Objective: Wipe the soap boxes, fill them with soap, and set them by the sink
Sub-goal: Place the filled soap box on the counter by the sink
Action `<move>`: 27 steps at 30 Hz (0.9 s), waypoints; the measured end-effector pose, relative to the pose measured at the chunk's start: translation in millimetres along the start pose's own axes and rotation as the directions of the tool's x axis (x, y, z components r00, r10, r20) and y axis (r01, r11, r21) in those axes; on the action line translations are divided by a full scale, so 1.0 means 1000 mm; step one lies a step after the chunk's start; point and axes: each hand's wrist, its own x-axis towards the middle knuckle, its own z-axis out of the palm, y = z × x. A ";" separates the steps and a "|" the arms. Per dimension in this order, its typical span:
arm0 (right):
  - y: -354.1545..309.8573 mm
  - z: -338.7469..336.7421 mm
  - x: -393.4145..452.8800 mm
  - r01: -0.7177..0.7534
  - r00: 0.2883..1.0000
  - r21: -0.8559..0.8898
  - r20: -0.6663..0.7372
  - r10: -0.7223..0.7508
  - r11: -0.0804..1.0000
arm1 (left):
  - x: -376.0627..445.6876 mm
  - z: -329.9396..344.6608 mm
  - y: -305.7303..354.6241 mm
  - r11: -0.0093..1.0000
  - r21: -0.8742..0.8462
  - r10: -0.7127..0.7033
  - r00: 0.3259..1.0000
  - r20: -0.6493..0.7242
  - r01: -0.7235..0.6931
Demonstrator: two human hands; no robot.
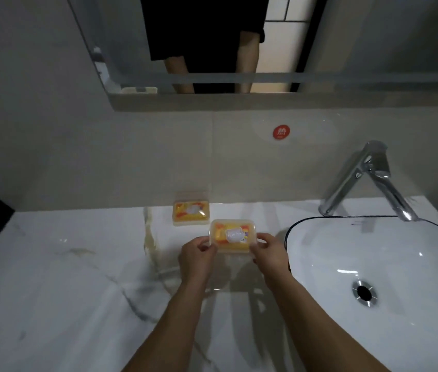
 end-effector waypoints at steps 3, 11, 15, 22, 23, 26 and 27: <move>0.001 0.010 0.025 -0.086 0.996 0.039 0.017 0.086 0.996 | 0.027 0.014 -0.002 0.999 -0.007 -0.048 0.999 0.019 0.048; 0.008 0.035 0.097 -0.183 0.981 -0.021 0.058 0.184 0.983 | 0.078 0.051 -0.011 0.981 -0.086 -0.180 0.983 -0.040 0.176; 0.005 0.039 0.111 -0.177 0.981 -0.198 0.045 0.190 0.964 | 0.091 0.058 -0.016 0.987 0.039 -0.154 0.986 -0.064 0.157; 0.006 0.048 0.122 -0.165 0.984 -0.173 0.031 0.173 0.971 | 0.097 0.060 -0.012 0.980 0.080 -0.166 0.973 -0.161 0.180; 0.005 0.049 0.124 -0.164 0.985 -0.169 0.020 0.170 0.972 | 0.099 0.061 -0.011 0.980 0.039 -0.186 0.971 -0.151 0.194; 0.002 0.052 0.131 -0.154 0.988 -0.153 0.007 0.157 0.976 | 0.104 0.063 -0.010 0.977 -0.026 -0.212 0.966 -0.148 0.211; 0.001 0.053 0.133 -0.148 0.989 -0.143 0.005 0.150 0.979 | 0.106 0.063 -0.009 0.976 -0.048 -0.216 0.965 -0.150 0.211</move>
